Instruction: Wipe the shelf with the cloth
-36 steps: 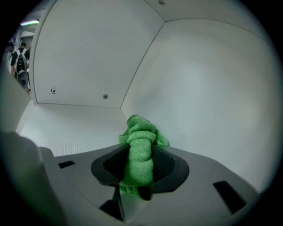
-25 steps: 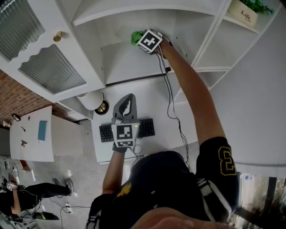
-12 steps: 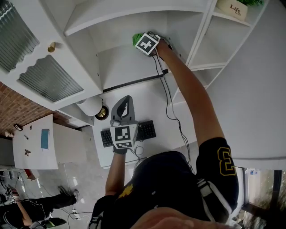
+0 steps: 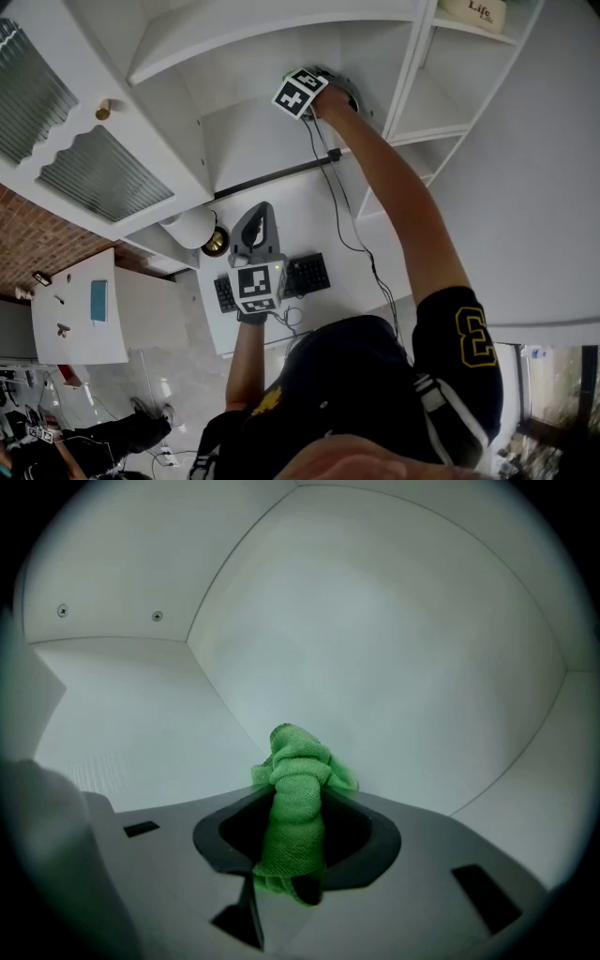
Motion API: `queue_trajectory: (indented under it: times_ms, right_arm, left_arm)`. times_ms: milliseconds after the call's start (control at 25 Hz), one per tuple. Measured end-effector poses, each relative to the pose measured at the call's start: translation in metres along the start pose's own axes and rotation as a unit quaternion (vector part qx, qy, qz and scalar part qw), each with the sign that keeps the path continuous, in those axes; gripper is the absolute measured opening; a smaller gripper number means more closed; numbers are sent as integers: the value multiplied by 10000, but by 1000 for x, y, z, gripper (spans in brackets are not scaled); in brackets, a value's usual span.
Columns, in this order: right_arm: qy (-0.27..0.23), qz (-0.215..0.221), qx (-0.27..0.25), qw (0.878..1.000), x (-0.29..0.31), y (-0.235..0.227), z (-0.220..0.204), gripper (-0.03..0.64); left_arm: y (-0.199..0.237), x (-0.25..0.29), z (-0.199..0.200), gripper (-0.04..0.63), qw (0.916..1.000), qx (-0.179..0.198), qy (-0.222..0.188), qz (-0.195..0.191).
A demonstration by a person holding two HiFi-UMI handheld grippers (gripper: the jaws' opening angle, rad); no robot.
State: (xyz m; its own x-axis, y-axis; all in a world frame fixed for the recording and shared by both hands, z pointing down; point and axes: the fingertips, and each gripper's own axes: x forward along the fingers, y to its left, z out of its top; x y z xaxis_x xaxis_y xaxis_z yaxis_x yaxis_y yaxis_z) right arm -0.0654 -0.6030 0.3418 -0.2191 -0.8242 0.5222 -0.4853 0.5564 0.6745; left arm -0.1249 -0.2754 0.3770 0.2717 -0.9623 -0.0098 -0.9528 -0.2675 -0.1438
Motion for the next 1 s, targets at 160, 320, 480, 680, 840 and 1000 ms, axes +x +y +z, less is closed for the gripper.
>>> queue_trajectory:
  times_ms: [160, 320, 480, 680, 840, 1000]
  right_arm:
    - [208, -206, -43, 9996, 1, -7, -9, 133]
    - [546, -426, 20, 9976, 2, -16, -22, 132]
    - [988, -705, -176, 9925, 3, -22, -30, 129]
    - [1293, -842, -261, 9877, 5, -26, -36, 127]
    - [1357, -874, -293, 9865, 5, -28, -39, 126]
    - [1554, -974, -359, 9824, 6, -33, -45, 126]
  left_arm:
    - [5, -1, 0, 18, 10000, -34, -3, 49]
    - [5, 0, -1, 18, 10000, -48, -2, 53]
    - [2, 2, -2, 18, 10000, -34, 6, 15]
    - [2, 2, -2, 18, 10000, -11, 17, 17]
    - [4, 2, -4, 18, 10000, -31, 41, 46]
    - [2, 3, -5, 18, 10000, -36, 53, 11]
